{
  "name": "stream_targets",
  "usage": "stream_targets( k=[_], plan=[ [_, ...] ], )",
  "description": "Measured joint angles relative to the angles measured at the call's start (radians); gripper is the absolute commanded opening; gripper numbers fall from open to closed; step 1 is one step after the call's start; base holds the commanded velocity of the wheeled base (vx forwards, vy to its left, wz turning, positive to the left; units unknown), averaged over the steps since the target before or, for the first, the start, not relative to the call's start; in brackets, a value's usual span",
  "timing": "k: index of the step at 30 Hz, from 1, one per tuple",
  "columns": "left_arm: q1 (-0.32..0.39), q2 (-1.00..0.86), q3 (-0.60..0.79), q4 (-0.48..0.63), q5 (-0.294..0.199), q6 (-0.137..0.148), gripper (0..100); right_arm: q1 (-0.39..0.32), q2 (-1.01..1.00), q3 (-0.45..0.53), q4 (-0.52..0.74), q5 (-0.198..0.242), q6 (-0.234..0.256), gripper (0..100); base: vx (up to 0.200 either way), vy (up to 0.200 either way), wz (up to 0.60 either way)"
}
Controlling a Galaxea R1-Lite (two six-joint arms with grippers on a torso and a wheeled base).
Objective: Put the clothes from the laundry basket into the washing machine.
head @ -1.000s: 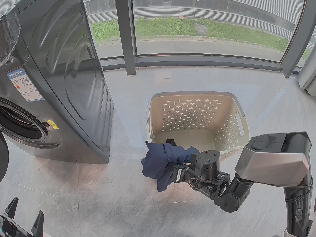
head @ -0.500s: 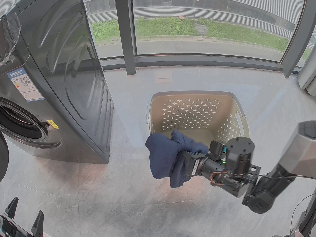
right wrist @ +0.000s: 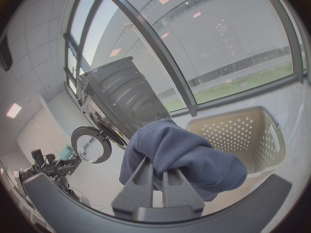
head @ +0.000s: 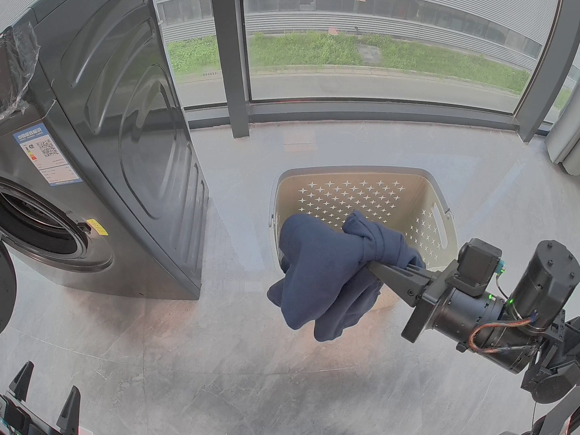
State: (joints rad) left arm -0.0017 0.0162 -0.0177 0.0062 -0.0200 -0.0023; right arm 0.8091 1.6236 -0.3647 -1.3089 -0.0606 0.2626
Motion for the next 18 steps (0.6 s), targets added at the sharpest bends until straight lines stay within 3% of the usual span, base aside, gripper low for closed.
stream_targets(
  k=[5,15,18],
  plan=[
    [0.0,0.0,0.0,0.0,0.0,0.0,100,0.0,-0.029,0.024,-0.057,0.005,-0.045,0,-0.2,0.0,0.0],
    [0.0,0.0,0.0,0.001,0.0,-0.001,100,-0.009,-0.042,0.024,-0.059,-0.01,-0.047,0,-0.2,0.0,0.0],
    [0.0,0.0,0.0,0.001,0.0,-0.001,100,-0.009,-0.042,0.016,-0.058,-0.054,-0.05,0,-0.067,0.0,0.0]
  ],
)
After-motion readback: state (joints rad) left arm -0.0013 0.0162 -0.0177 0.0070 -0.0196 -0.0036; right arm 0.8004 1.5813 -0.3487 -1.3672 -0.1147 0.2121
